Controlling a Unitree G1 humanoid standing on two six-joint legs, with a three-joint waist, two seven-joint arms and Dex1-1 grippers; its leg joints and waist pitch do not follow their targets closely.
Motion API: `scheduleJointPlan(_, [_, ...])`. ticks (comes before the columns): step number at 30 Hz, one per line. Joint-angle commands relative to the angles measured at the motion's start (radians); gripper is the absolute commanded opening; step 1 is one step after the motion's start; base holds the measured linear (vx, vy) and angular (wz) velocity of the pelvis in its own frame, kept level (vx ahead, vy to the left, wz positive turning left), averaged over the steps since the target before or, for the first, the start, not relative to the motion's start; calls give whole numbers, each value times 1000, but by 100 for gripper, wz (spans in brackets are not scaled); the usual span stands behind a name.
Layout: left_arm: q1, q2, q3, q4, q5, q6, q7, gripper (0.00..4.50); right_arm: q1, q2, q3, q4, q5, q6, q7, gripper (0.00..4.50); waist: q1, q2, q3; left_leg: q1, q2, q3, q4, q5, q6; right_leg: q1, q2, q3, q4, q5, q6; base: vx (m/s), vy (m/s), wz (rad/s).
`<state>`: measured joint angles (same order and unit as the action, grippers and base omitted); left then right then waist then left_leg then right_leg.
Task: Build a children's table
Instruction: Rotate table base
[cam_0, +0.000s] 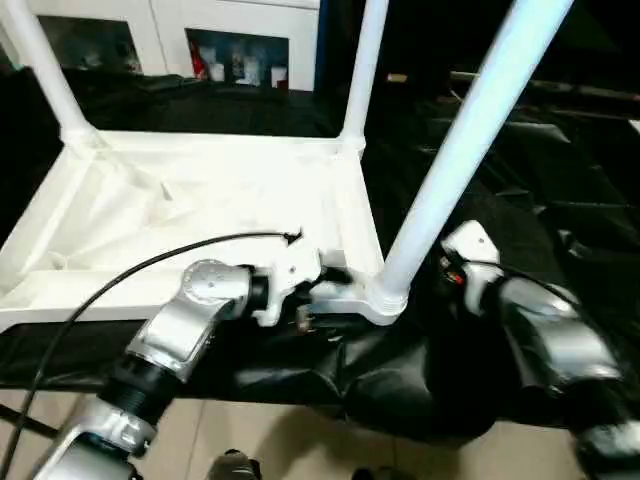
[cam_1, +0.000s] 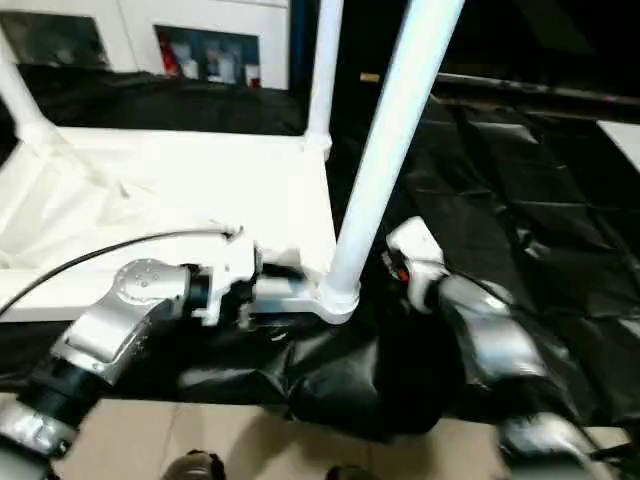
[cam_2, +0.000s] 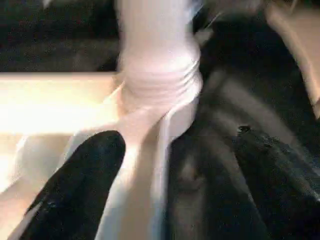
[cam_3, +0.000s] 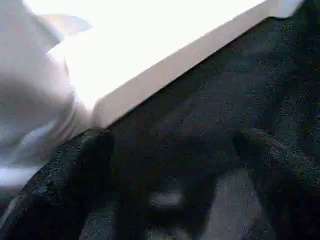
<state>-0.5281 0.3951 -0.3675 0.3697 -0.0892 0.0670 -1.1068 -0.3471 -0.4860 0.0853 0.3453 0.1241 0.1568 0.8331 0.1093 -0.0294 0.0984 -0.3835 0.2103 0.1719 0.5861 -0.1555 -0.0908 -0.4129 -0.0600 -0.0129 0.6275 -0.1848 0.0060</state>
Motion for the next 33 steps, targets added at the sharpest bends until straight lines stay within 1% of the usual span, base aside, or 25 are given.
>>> scheduleJointPlan(1, [-33, -4, -16, 17, 23, -29, -9, 372, 28, -30, -3, -87, 20, 35, 43, 450, 4, 10, -88, 18, 10, 2, -64, -219, 21, 58, -55, 26, -71, -114, -212, 0, 0, 0])
scheduleJointPlan(2, [-43, -3, -18, 27, 25, -33, -10, 361, 52, -52, -13, -127, 23, 48, 57, 450, 6, 13, -90, 19, 9, 3, -60, -217, 21, 57, -54, 27, -71, -111, -216, 0, 0, 0])
scheduleJointPlan(3, [-59, -7, -18, 48, 27, -43, -3, 351, 85, -85, -28, -180, 36, 73, 80, 450, 8, 21, -92, 19, 10, 3, -60, -221, 22, 57, -55, 27, -72, -107, -223, 0, 0, 0])
scheduleJointPlan(4, [-66, -10, -18, 58, 28, -48, -1, 343, 101, -101, -34, -206, 42, 84, 90, 450, 9, 16, -90, 19, 8, 4, -59, -227, 27, 58, -52, 27, -77, -111, -220, 0, 0, 0])
scheduleJointPlan(5, [-74, -14, -18, 72, 28, -54, -4, 325, 126, -125, -42, -246, 55, 103, 109, 450, 10, 15, -93, 19, 10, 2, -59, -227, 28, 61, -55, 26, -72, -107, -224, 0, 0, 0])
scheduleJointPlan(6, [-83, -20, -16, 95, 31, -68, -8, 325, 152, -151, -48, -286, 67, 122, 123, 450, 8, 23, -91, 18, 7, 3, -58, -243, 32, 59, -50, 25, -79, -125, -219, 0, 0, 0])
scheduleJointPlan(7, [-91, -26, -16, 120, 33, -81, -19, 307, 179, -174, -53, -328, 83, 141, 139, 450, 11, 30, -91, 17, 6, 1, -58, -241, 34, 62, -51, 26, -78, -127, -216, 0, 0, 0])
scheduleJointPlan(8, [-98, -30, -15, 139, 35, -93, -26, 307, 196, -189, -56, -356, 93, 156, 146, 450, 10, 26, -92, 16, 5, 2, -57, -244, 43, 61, -51, 26, -83, -148, -208, 0, 0, 0])
scheduleJointPlan(9, [-103, -33, -15, 155, 36, -104, -35, 301, 212, -200, -59, -382, 103, 169, 152, 450, 12, 35, -94, 18, 5, 0, -57, -248, 42, 60, -53, 26, -82, -166, -208, 0, 0, 0])
scheduleJointPlan(10, [-109, -37, -13, 175, 33, -111, -50, 292, 237, -211, -65, -422, 121, 190, 164, 450, 12, 40, -96, 18, 5, 1, -57, -251, 41, 59, -54, 26, -86, -195, -203, 0, 0, 0])
scheduleJointPlan(11, [-113, -40, -11, 187, 30, -115, -60, 280, 253, -217, -69, -448, 132, 203, 172, 450, 12, 38, -98, 18, 8, 0, -56, -256, 40, 59, -55, 26, -86, -199, -203, 0, 0, 0])
scheduleJointPlan(12, [-121, -43, -10, 203, 25, -121, -77, 261, 270, -224, -73, -479, 143, 221, 177, 450, 9, 37, -97, 13, 6, -2, -58, -256, 39, 61, -55, 24, -87, -212, -201, 0, 0, 0])
scheduleJointPlan(13, [-128, -45, -10, 219, 18, -126, -97, 257, 284, -231, -76, -506, 151, 238, 177, 450, 9, 39, -97, 16, 5, -1, -58, -264, 41, 57, -54, 24, -92, -245, -192, 0, 0, 0])
scheduleJointPlan(16, [-137, -48, -11, 243, 15, -132, -116, 245, 293, -239, -76, -530, 157, 258, 169, 450, 9, 43, -98, 17, 6, -1, -57, -272, 37, 53, -55, 24, -95, -289, -183, 0, 0, 0])
scheduleJointPlan(17, [-140, -49, -10, 253, 18, -137, -116, 227, 293, -240, -75, -535, 159, 264, 166, 450, 8, 45, -99, 18, 6, -2, -58, -278, 34, 52, -55, 23, -96, -314, -179, 0, 0, 0])
scheduleJointPlan(18, [-143, -50, -9, 262, 22, -142, -114, 227, 292, -242, -74, -539, 161, 268, 164, 450, 8, 45, -99, 18, 6, -2, -58, -279, 32, 52, -56, 23, -98, -320, -176, 0, 0, 0])
scheduleJointPlan(19, [-147, -51, -8, 277, 29, -150, -110, 210, 291, -244, -73, -546, 163, 275, 163, 450, 8, 47, -101, 18, 7, -2, -57, -278, 30, 51, -55, 24, -97, -321, -174, 0, 0, 0])
scheduleJointPlan(21, [-153, -54, -5, 301, 37, -161, -108, 206, 288, -246, -73, -558, 167, 288, 163, 450, 8, 48, -103, 17, 6, -3, -58, -274, 30, 51, -53, 23, -96, -311, -170, 0, 0, 0])
scheduleJointPlan(22, [-154, -55, -5, 309, 41, -164, -107, 187, 288, -248, -73, -564, 170, 293, 165, 450, 9, 49, -103, 17, 6, -4, -58, -272, 29, 51, -54, 23, -96, -302, -171, 0, 0, 0])
scheduleJointPlan(24, [-157, -55, -4, 324, 48, -168, -112, 175, 288, -251, -74, -574, 174, 304, 168, 450, 9, 50, -105, 16, 8, -4, -58, -268, 28, 51, -55, 23, -93, -278, -179, 0, 0, 0])
scheduleJointPlan(25, [-159, -55, -4, 331, 52, -171, -111, 168, 288, -252, -73, -577, 175, 307, 167, 450, 9, 52, -106, 15, 8, -4, -57, -259, 30, 53, -55, 22, -90, -248, -189, 0, 0, 0])
scheduleJointPlan(27, [-166, -54, -3, 357, 64, -179, -107, 143, 287, -257, -70, -584, 176, 315, 167, 450, 9, 51, -106, 15, 6, -3, -56, -255, 32, 53, -52, 22, -90, -236, -189, 0, 0, 0])
scheduleJointPlan(29, [-173, -52, -6, 390, 82, -197, -89, 130, 284, -259, -66, -586, 176, 318, 167, 450, 9, 49, -108, 12, 6, -4, -55, -239, 36, 57, -54, 22, -87, -209, -190, 0, 0, 0])
scheduleJointPlan(32, [-178, -52, -6, 406, 86, -205, -88, 121, 282, -258, -64, -588, 177, 322, 166, 450, 10, 51, -107, 15, 7, -4, -55, -248, 35, 54, -55, 22, -88, -212, -200, 0, 0, 0])
scheduleJointPlan(33, [-180, -49, -9, 420, 92, -213, -89, 98, 281, -257, -60, -590, 176, 324, 165, 450, 9, 51, -107, 15, 8, -3, -55, -252, 34, 55, -55, 22, -88, -215, -201, 0, 0, 0])
